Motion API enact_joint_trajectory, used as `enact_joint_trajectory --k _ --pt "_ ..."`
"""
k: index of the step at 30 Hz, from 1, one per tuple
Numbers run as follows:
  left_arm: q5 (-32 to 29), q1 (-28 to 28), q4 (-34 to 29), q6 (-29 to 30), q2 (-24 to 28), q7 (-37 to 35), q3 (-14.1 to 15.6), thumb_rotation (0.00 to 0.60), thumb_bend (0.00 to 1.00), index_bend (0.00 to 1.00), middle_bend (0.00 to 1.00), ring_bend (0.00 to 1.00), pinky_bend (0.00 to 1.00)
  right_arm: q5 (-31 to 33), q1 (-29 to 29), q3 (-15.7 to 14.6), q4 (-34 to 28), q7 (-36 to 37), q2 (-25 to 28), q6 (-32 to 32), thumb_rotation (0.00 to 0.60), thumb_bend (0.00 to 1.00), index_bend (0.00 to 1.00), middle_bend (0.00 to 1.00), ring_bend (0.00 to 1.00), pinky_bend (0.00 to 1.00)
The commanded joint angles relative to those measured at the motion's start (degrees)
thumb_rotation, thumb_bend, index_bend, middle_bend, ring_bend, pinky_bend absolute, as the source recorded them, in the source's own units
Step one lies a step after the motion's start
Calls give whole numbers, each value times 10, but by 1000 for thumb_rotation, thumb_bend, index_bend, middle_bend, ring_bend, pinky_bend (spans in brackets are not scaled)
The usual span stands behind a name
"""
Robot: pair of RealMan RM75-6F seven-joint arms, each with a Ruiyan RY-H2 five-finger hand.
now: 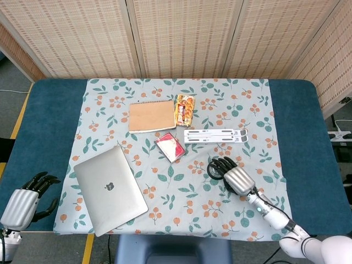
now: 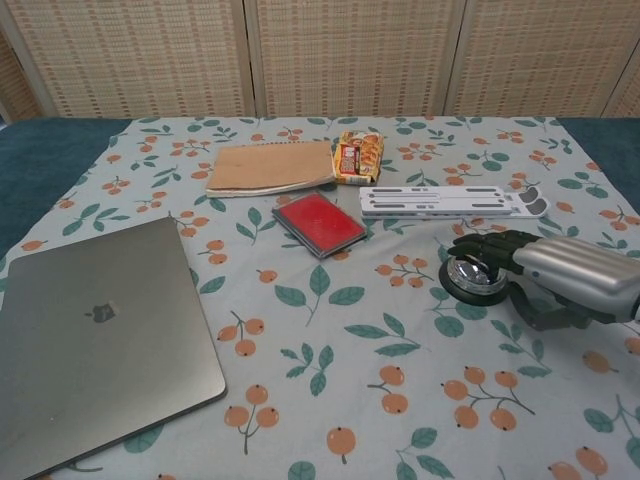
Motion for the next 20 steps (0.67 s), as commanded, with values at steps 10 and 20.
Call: enact_joint_trajectory --k 10,20 --pt "-1 -1 0 -4 -1 5 1 600 392 301 265 156 386 -9 -45 4 -73 -79 75 183 600 856 0 26 0 62" --pt "-6 -1 4 -3 -3 5 -2 600 392 301 265 155 386 81 -179 -16 -302 -275 225 240 600 857 1 26 0 60"
